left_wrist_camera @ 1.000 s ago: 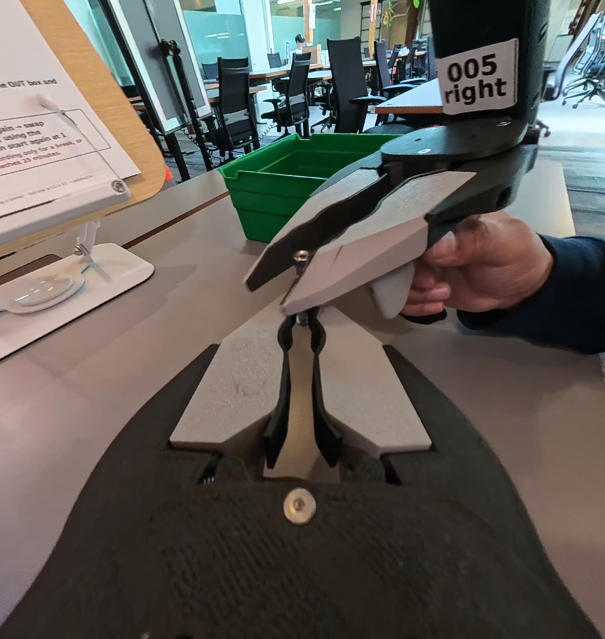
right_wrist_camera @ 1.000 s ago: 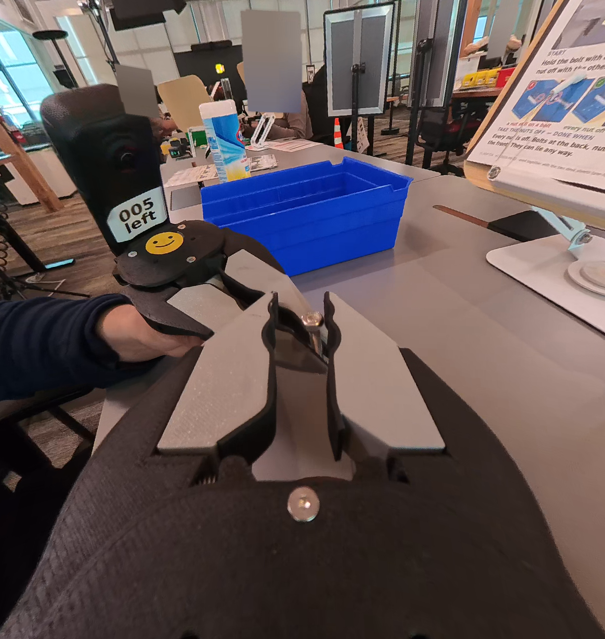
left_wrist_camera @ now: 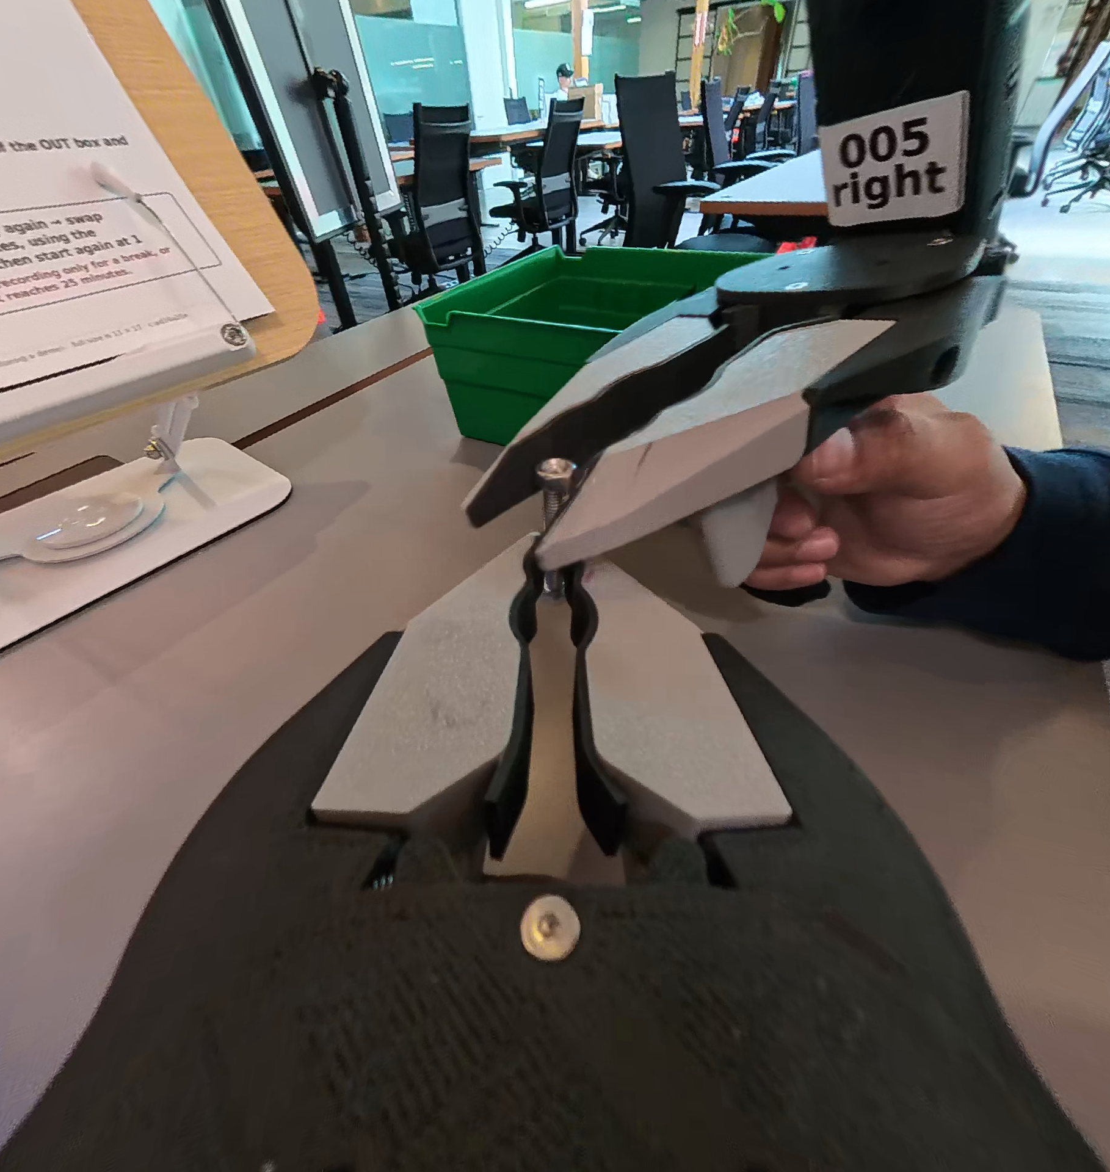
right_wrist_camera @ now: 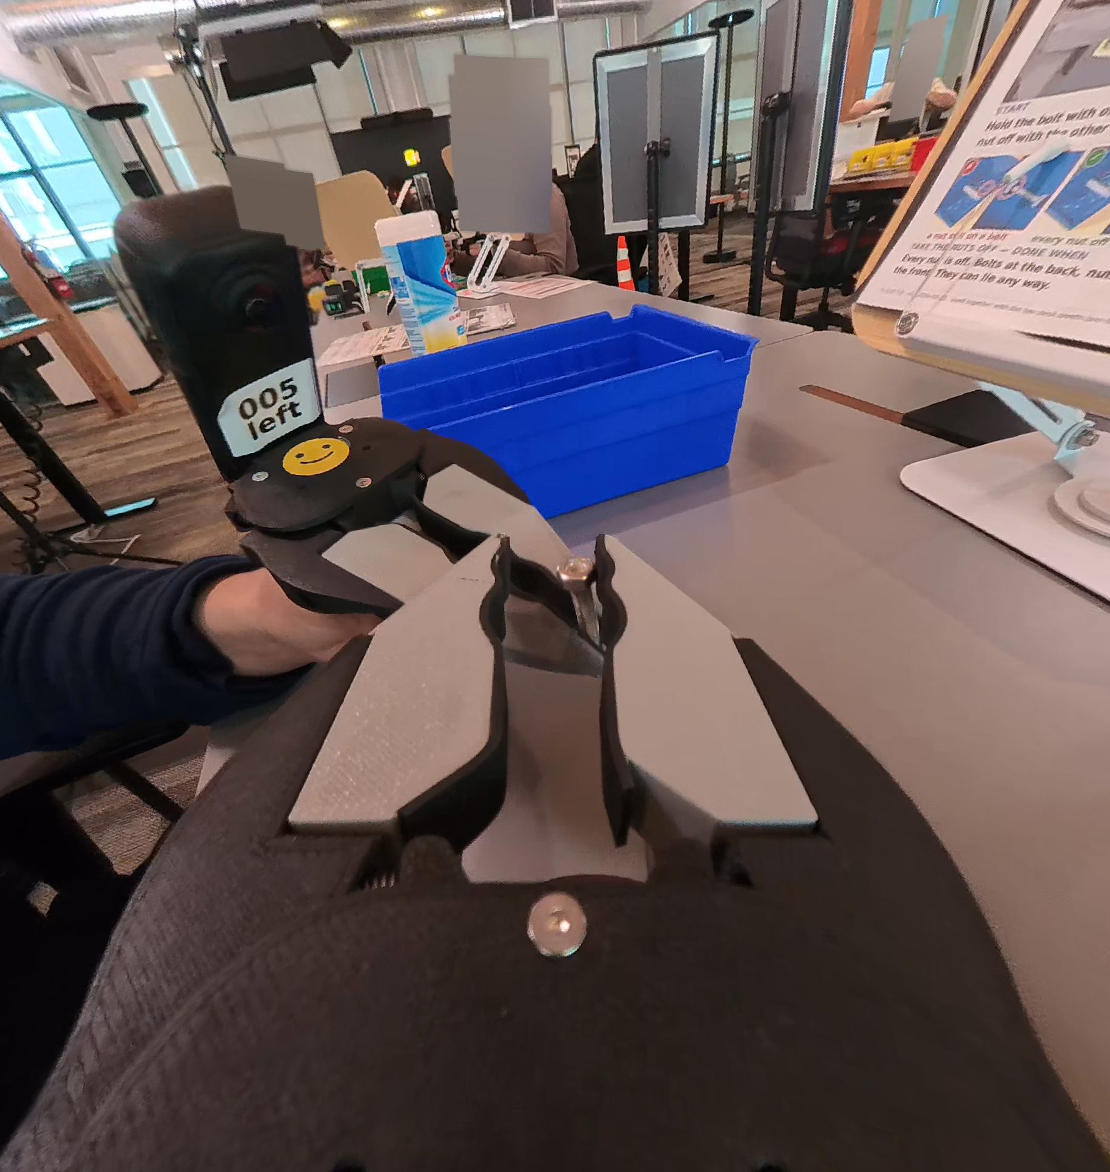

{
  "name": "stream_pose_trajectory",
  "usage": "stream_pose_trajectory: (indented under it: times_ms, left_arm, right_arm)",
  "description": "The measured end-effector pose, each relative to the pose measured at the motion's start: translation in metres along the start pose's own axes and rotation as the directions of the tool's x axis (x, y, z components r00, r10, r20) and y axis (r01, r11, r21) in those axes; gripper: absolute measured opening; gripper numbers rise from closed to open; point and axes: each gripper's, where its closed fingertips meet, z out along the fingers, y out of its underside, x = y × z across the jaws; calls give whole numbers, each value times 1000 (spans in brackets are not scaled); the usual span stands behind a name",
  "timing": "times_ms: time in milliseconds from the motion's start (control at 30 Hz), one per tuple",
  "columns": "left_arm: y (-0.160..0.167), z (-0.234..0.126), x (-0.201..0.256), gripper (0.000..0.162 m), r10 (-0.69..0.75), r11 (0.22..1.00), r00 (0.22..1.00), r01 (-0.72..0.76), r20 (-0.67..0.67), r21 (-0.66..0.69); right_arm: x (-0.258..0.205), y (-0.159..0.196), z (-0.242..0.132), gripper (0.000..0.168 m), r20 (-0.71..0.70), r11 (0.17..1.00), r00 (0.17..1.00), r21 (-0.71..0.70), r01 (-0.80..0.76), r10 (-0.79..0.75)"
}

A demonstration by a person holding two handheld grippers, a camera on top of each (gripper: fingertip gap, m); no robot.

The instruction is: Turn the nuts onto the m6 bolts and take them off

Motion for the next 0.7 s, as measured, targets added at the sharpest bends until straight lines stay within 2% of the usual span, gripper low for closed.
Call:
stream_pose_trajectory:
  times_ms: [300,567,700]
  left_arm:
    - [0,-4,-13,4,-29,1000,999,29,37,8]
    - [2,0,-3,4,-9,1000,1000,9,7,-4]
    - [2,1,1,4,0,1000,1000,0,-9,-5]
  right_arm:
    - [8,-4,-9,21,-39,1000,999,6,23,-23]
    - [5,1,-2,18,-33,1000,999,-13,21,-22]
    - [7,2,-2,9,-42,1000,999,-16,17,-18]
